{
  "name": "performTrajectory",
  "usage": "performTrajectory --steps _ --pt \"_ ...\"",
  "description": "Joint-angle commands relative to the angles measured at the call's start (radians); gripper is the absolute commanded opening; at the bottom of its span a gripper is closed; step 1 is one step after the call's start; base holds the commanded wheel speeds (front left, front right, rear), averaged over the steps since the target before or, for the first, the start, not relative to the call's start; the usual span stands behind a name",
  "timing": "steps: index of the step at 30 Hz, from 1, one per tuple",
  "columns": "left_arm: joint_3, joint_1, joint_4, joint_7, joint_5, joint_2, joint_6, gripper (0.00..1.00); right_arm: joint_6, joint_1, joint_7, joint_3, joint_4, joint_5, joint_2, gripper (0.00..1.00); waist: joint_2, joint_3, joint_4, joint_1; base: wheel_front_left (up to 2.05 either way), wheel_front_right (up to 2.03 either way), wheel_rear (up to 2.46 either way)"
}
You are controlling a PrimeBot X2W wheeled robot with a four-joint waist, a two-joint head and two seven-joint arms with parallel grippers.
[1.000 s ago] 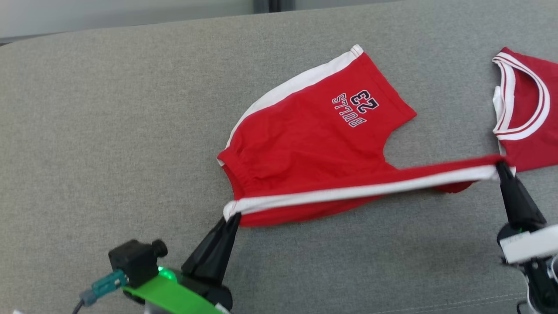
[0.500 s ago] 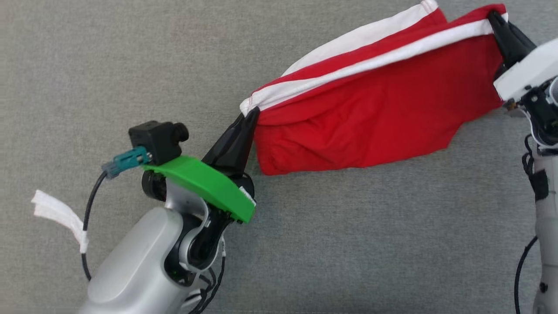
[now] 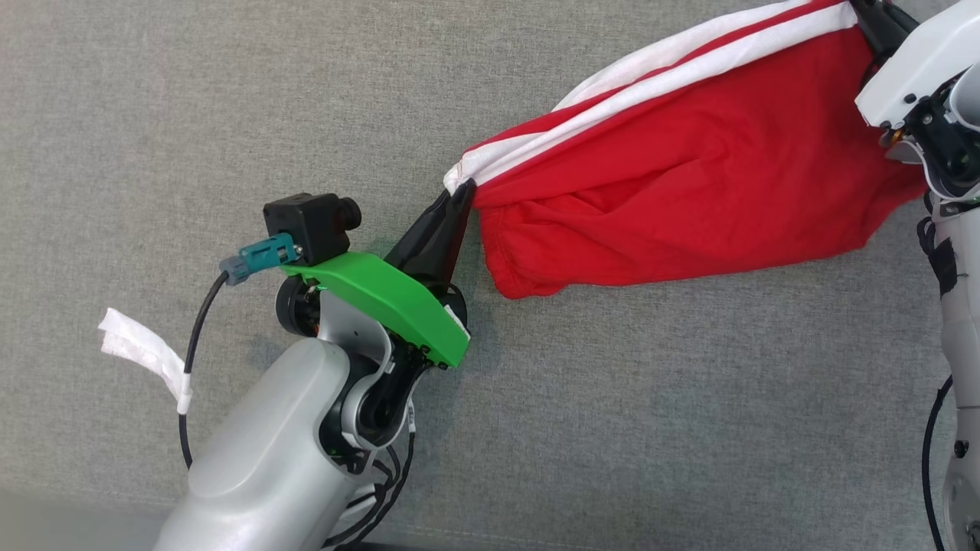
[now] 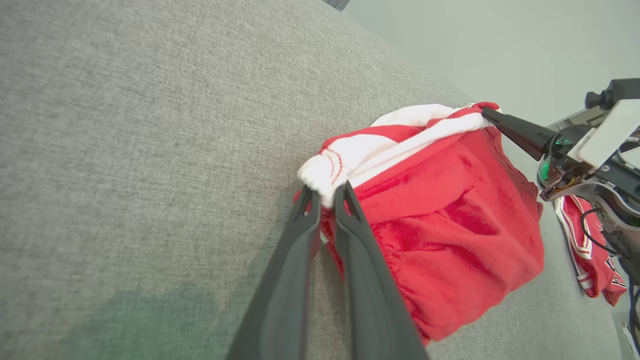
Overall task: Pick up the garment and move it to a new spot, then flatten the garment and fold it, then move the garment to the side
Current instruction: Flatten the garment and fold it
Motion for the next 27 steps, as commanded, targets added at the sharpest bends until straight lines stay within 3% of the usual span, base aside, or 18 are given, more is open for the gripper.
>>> performTrajectory --steps 1,2,3,5,12,17,21,27 --pt "0.005 -0.007 0.005 -0.006 -0.005 0.002 -0.001 0.0 -0.001 -0.017 -0.006 -0.003 0.008 -0.01 -0.008 0.0 0.0 0.0 -0.002 0.0 0.0 0.0 0.0" --pt "0.007 -0.007 0.007 -0.007 -0.007 0.002 0.001 0.06 -0.001 -0.023 -0.013 -0.01 0.015 -0.016 -0.008 0.21 0.0 0.0 -0.004 0.0 0.0 0.0 0.0" --pt "0.01 -0.006 0.009 -0.009 -0.007 0.003 0.003 0.34 -0.001 -0.028 -0.015 -0.015 0.023 -0.02 -0.006 1.0 0.0 0.0 -0.005 0.0 0.0 0.0 0.0" --pt "0.015 -0.001 0.01 -0.01 -0.01 0.005 0.009 1.0 -0.001 -0.032 -0.02 -0.01 0.031 -0.04 -0.007 1.0 0.0 -0.003 -0.009 0.0 0.0 0.0 0.0" --pt "0.023 0.04 -0.018 -0.04 0.025 0.043 0.047 1.0 -0.001 0.005 -0.057 0.055 -0.038 -0.052 -0.039 1.0 0.0 -0.025 -0.029 0.0 0.0 0.0 0.0" --pt "0.032 0.098 -0.094 -0.16 0.148 0.104 0.132 1.0 -0.001 0.07 0.065 0.192 -0.094 -0.178 -0.154 1.0 0.0 -0.032 -0.046 0.0 0.0 0.0 0.0" --pt "0.031 0.149 -0.135 -0.235 0.233 0.111 0.179 1.0 -0.001 0.1 0.153 0.19 -0.103 -0.199 -0.166 1.0 0.0 -0.029 -0.036 0.0 0.0 0.0 0.0" --pt "0.039 0.19 -0.161 -0.264 0.366 0.074 0.173 1.0 -0.001 0.127 0.248 0.19 -0.079 -0.218 -0.142 1.0 0.0 -0.018 -0.013 0.0 0.0 0.0 0.0"
